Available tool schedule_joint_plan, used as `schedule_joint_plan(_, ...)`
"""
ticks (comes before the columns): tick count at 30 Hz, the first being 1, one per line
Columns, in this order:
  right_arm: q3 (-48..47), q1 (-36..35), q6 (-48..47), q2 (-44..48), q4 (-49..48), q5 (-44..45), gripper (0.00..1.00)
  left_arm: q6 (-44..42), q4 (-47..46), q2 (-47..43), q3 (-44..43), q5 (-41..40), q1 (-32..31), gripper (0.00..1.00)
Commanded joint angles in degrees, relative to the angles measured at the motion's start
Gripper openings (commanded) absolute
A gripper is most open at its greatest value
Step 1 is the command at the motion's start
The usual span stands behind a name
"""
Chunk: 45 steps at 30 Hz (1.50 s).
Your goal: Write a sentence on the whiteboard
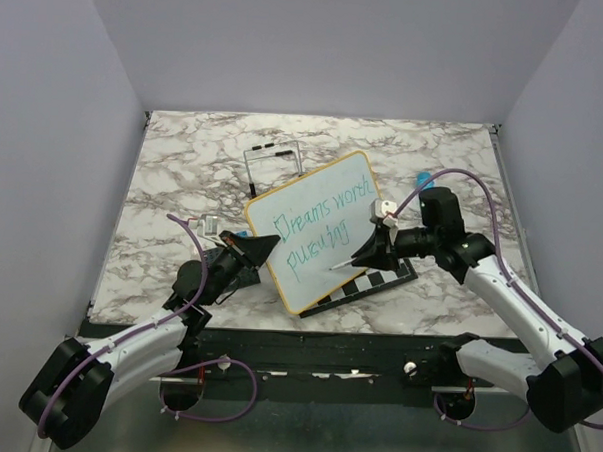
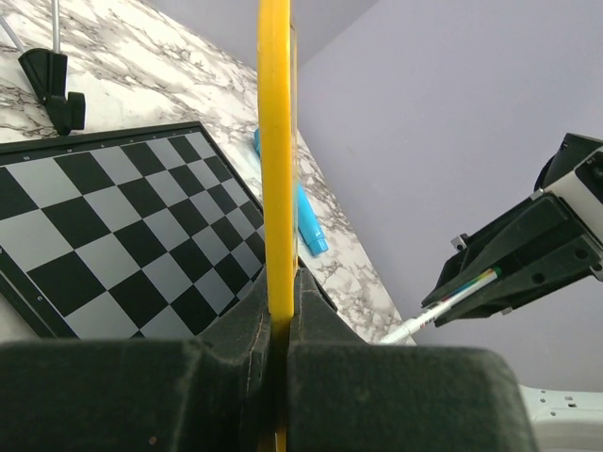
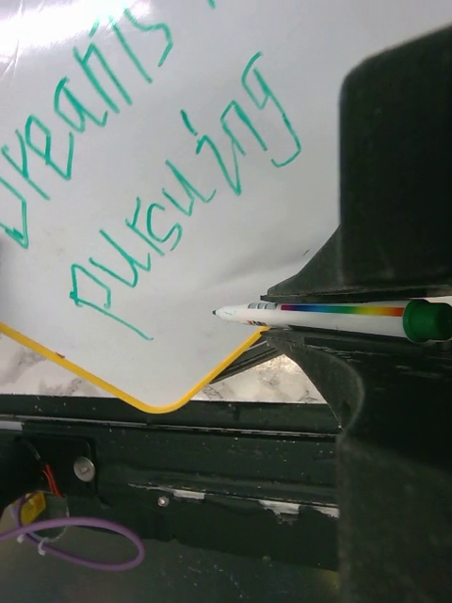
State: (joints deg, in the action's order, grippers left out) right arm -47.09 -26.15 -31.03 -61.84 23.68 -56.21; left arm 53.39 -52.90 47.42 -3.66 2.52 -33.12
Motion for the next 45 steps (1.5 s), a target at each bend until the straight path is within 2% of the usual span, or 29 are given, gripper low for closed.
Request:
schedule_joint_plan(1,-1.3,4.3,1.2,0.1,1.5,-5.5,0.01,-1.4,-4.3,-1.0,-1.3,-2.1,-0.1,0.00)
schedule_joint_plan(5,-0.4,6.2,1.2,-0.6,1.5,-7.5,0.01,-1.2,-4.6,-1.0,-1.2,-2.1,-0.1,0.00)
schedule_joint_plan(15,4.0,6.0,2.7,-1.0,-4.3,-8.5,0.01,-0.9,-3.6,-2.5,-0.8,-2.1,-0.2,0.00)
schedule_joint_plan(24,3.4,6.0,1.8,-1.0,-1.0,-8.0,0.01,-0.3,-4.5,-2.0,-0.5,-2.2,-0.1,0.00)
schedule_joint_plan(28,5.6,4.2,0.0,0.7,-2.9,-6.4,0.01,-0.2,-4.8,-1.9,-0.5,-2.1,-0.1,0.00)
schedule_joint_plan(34,3.2,2.3,3.4,-0.6,-2.8,-2.8,0.01,0.1,-4.9,-2.0,-0.2,-2.1,-0.2,0.00)
schedule_joint_plan(43,3.5,2.4,4.2,-2.4,-3.8,-3.0,0.01,-0.1,-4.8,-2.2,0.1,-2.1,-0.1,0.00)
schedule_joint_plan(45,4.1,2.0,7.6,-2.3,-8.1,-2.7,0.01,-0.1,-4.8,-2.0,0.1,-2.1,-0.2,0.00)
